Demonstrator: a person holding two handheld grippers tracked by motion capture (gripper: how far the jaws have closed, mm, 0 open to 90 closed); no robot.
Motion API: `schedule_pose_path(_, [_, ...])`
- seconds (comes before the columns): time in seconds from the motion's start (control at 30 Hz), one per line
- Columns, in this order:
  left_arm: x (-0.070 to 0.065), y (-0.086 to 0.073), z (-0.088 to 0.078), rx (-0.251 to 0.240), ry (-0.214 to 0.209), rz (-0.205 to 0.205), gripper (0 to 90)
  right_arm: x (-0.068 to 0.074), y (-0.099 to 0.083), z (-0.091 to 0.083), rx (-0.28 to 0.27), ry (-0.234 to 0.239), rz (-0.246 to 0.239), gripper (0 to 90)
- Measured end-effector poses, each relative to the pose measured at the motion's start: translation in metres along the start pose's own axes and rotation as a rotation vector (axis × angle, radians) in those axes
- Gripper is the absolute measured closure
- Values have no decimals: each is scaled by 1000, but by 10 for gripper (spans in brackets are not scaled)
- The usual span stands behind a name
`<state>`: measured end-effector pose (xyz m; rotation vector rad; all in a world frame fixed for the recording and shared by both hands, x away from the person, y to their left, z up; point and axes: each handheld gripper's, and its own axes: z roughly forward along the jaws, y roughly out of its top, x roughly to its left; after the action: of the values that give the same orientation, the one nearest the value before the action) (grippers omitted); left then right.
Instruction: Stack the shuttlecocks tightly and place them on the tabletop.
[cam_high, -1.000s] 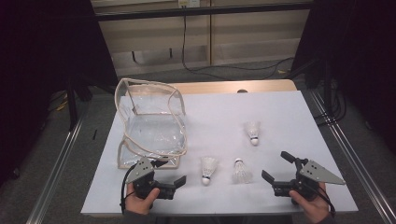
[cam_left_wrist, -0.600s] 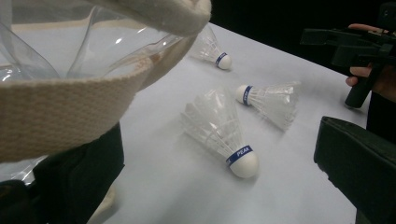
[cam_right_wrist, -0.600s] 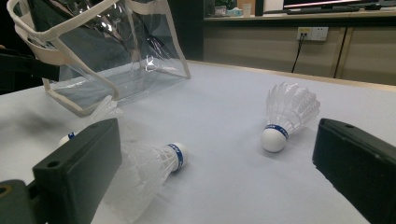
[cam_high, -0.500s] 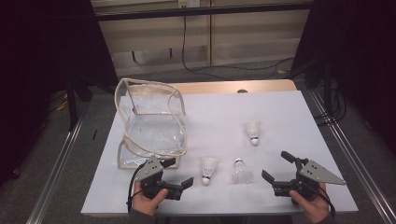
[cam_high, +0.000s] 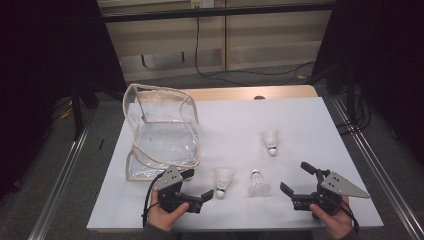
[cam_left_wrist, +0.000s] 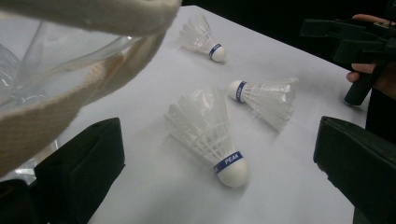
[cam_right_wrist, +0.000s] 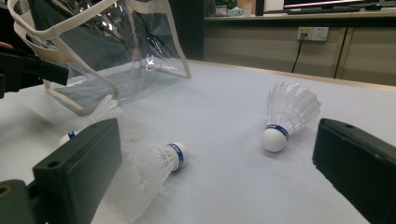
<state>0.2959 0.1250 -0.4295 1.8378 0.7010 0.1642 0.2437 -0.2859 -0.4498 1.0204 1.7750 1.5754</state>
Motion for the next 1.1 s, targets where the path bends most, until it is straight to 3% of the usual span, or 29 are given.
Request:
schedule_pose_path(0.27, [-4,0,8,18,-23,9,21,0,0,0,2,1,-2,8])
schedule_pose_path(0.53, [-7,2,17,25,-18,-1,25,1,0,0,4,2,-4,8])
schedule_pose_path(0.87, [-11,3,30,75,-11,3,29,1,0,0,4,2,-6,8])
schedule_pose_path(1.1, [-13,4,37,89,15,-17,29,1,0,0,5,3,-10,8])
